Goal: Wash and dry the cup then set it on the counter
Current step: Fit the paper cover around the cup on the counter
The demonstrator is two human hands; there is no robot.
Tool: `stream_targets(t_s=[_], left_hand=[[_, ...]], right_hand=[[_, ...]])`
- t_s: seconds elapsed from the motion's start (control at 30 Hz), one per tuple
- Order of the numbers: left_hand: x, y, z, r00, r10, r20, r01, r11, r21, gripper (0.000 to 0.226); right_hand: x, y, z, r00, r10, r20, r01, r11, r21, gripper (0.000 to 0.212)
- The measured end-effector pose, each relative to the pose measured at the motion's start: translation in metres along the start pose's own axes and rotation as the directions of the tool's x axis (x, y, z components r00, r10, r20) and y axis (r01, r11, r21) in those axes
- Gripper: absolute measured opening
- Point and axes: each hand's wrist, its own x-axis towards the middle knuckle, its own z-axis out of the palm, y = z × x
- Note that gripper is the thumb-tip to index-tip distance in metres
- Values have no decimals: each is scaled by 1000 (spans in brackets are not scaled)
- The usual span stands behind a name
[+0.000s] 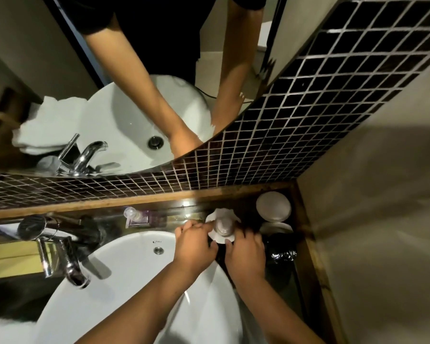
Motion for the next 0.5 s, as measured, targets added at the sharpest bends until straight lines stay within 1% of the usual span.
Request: stream_targets(t_s=[0.1,0.17,0.23,0.3,0.33,0.4,0.47,0.5], left_hand=[[4,3,2,1000,-21,-13,20,998,-53,53],[6,5,3,1000,-20,-17,19,998,-68,53],[9,2,4,1000,-14,-24,12,997,-71,53],[12,-5,5,999,-9,-33,6,996,-90,54],[14,-9,4,999,-4,-33,0,994,-112,54],[17,-16,0,999,13,-35,-17,991,-130,56],[21,-23,-5,999,27,-33,-31,993,-113,56],[23,-26,-6,999,27,-33,-31,993,-110,56]], right_hand=[[4,-4,3,999,-18,-30,19,999,30,44],[7,-7,5,1000,-18,-18,18,999,42,43],[10,-9,7,999,-31,9,30,995,90,43],[12,-12,10,997,-73,-1,72,988,139,41],[13,-15,14,998,-61,-7,62,987,148,40],[16,-23,14,1000,-27,-9,28,987,160,40],[17,-29,10,999,-47,-17,48,992,113,38],[18,-30,9,999,-48,-13,49,993,111,34]])
